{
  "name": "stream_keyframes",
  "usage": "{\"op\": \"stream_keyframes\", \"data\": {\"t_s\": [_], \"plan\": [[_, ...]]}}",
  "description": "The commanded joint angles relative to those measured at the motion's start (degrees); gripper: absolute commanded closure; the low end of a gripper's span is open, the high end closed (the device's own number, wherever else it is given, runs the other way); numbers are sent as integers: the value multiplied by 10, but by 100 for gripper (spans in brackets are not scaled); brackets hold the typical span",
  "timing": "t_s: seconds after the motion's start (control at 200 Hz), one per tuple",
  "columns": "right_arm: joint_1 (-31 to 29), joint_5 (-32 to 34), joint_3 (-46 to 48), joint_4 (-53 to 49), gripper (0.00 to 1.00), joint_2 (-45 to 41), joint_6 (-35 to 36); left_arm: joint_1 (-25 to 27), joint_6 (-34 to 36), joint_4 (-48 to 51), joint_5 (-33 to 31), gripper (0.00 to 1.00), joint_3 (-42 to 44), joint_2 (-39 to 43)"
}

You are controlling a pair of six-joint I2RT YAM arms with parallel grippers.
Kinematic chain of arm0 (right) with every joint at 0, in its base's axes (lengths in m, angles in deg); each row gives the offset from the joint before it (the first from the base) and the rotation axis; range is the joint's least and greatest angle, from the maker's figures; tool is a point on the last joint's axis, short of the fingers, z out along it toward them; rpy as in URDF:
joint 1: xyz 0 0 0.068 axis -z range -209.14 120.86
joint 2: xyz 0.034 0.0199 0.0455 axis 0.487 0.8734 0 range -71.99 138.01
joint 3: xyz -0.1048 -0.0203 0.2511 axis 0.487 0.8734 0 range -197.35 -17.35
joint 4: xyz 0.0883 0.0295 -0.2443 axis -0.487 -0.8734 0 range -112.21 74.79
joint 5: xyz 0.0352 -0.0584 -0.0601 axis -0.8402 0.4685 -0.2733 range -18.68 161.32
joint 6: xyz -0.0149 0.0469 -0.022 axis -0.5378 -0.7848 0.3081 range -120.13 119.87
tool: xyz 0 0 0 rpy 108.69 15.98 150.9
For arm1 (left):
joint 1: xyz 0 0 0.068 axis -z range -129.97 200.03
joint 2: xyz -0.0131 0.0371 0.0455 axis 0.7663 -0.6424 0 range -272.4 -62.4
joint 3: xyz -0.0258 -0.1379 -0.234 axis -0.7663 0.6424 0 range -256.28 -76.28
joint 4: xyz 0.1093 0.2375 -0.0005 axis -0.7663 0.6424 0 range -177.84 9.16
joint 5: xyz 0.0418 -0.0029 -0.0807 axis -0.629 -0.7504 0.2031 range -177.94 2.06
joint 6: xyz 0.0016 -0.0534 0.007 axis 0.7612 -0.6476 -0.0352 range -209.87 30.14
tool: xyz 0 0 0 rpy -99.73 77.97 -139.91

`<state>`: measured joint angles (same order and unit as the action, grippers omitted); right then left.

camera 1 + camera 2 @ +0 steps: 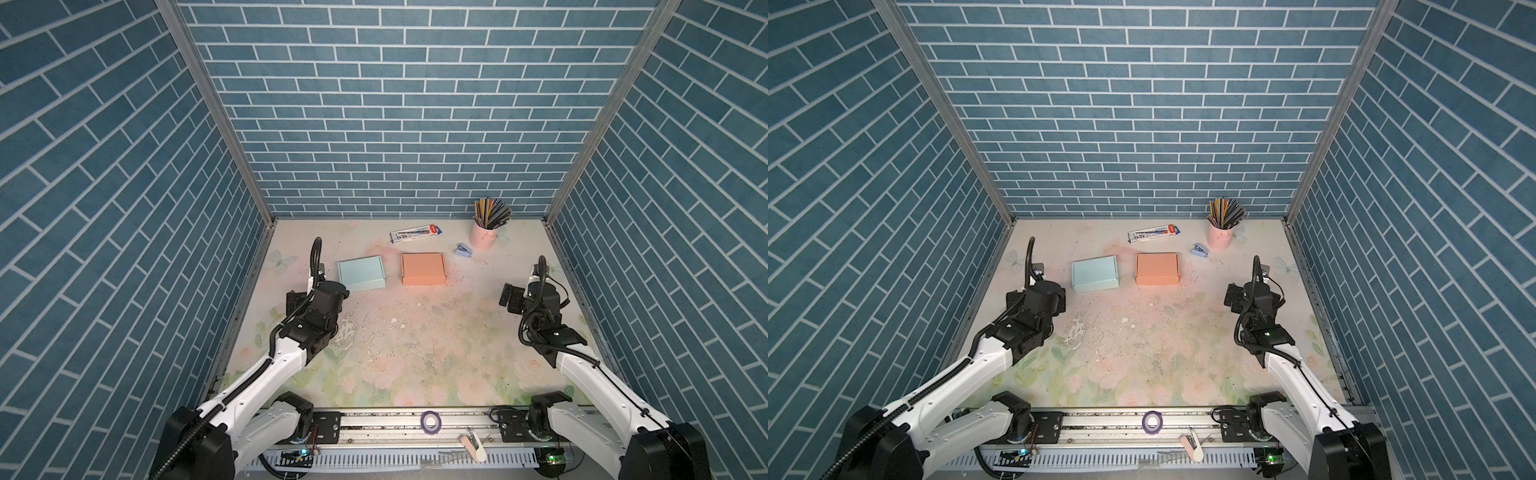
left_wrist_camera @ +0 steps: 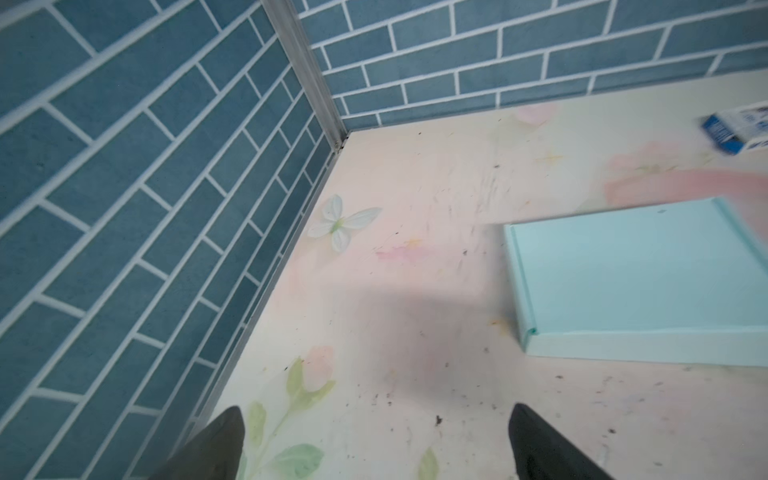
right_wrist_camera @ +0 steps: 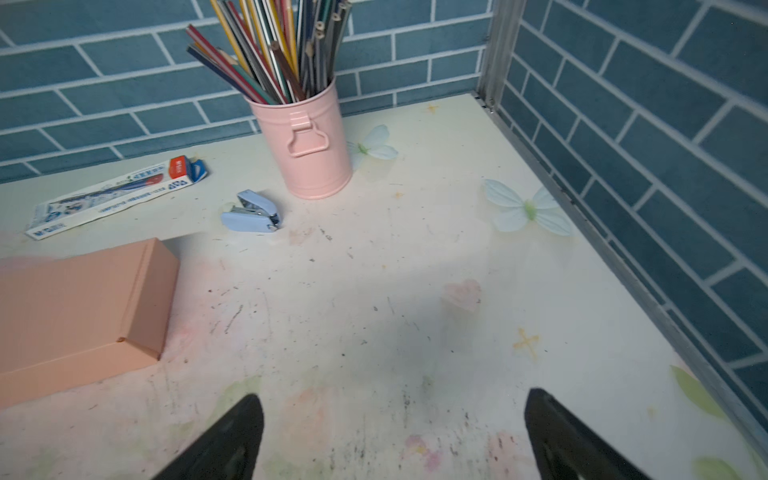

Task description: Fold the paper box

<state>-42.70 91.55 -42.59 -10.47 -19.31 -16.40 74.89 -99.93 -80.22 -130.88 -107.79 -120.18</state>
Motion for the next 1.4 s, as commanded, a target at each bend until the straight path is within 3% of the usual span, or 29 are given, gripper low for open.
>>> {"op": "stream_keyframes", "data": {"t_s": [0.0, 0.195, 0.395, 0.75, 1.395], "plan": [[5, 76, 42, 72, 1, -32, 29, -17, 50, -115, -30, 1, 43, 10], [15, 88, 52, 83, 1, -33, 62, -48, 84, -203, -3, 1, 79, -6], [24, 53, 78, 137, 1, -6, 104, -84, 108, -302, 35, 1, 105, -55], [58, 20, 92, 327, 1, 155, 100, -117, 135, -464, 90, 1, 113, -165], [103, -1, 68, 447, 1, 264, 130, -146, 148, -555, 130, 1, 92, -265]]}}
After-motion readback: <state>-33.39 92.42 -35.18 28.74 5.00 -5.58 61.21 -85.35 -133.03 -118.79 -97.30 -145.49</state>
